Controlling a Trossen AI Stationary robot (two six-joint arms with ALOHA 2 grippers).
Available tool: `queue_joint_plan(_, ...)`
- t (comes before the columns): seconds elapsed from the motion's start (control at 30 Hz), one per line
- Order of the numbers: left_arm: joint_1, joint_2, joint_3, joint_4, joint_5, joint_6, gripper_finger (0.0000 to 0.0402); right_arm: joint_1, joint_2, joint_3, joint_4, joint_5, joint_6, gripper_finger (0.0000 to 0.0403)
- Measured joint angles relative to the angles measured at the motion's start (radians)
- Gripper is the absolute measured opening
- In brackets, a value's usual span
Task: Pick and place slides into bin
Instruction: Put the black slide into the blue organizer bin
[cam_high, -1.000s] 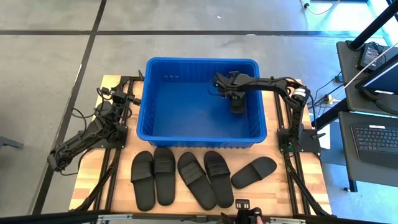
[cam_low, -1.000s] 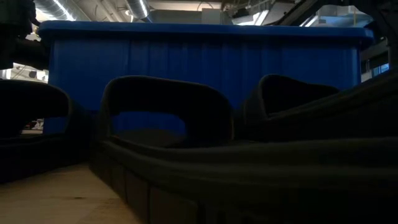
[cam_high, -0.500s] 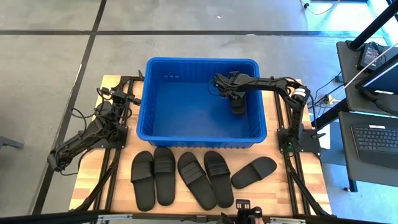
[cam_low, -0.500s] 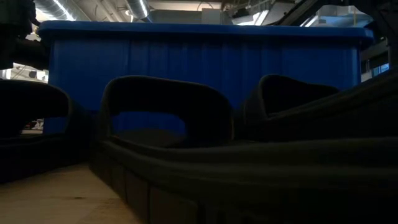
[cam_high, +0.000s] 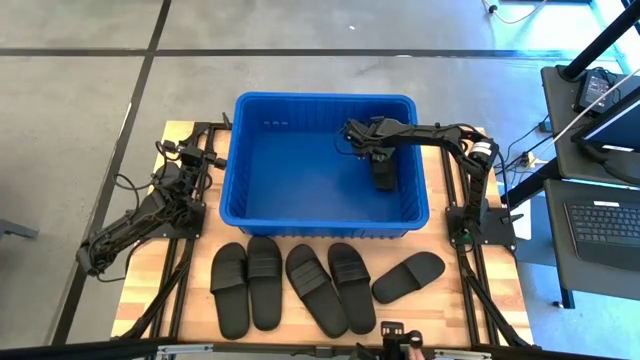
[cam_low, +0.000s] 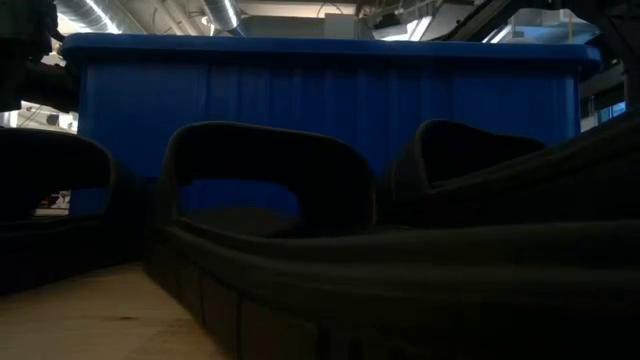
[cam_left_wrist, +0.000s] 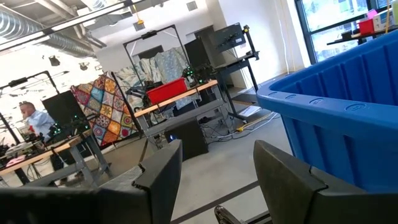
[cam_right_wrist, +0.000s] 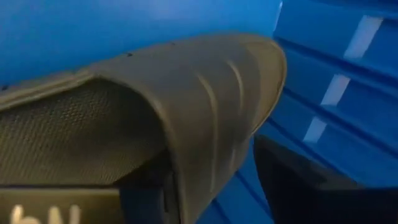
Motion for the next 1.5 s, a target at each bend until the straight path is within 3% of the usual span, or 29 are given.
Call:
queue_joint_plan(0.43,0.000,0.000,0.000,0.000,0.000,0.000,0.0195,-0.003,0.000,0.000,-0.031,-0.056,0.080,0.0288)
queue_joint_plan(0.97,0.000,0.000,0.000,0.000,0.000,0.000,0.0195,0.019,-0.004,0.000,-0.102,-0.059,0.089,0.0292)
queue_joint_plan(1.27,0.000,0.000,0.000,0.000,0.000,0.000,0.0195,0.057,-0.079,0.002,-0.126,-0.065,0.168,0.0292)
queue_joint_plan(1.5,0.000,0.000,0.000,0.000,0.000,0.000,0.0195,0.103,-0.159,0.011,-0.245,-0.124,0.302,0.0292)
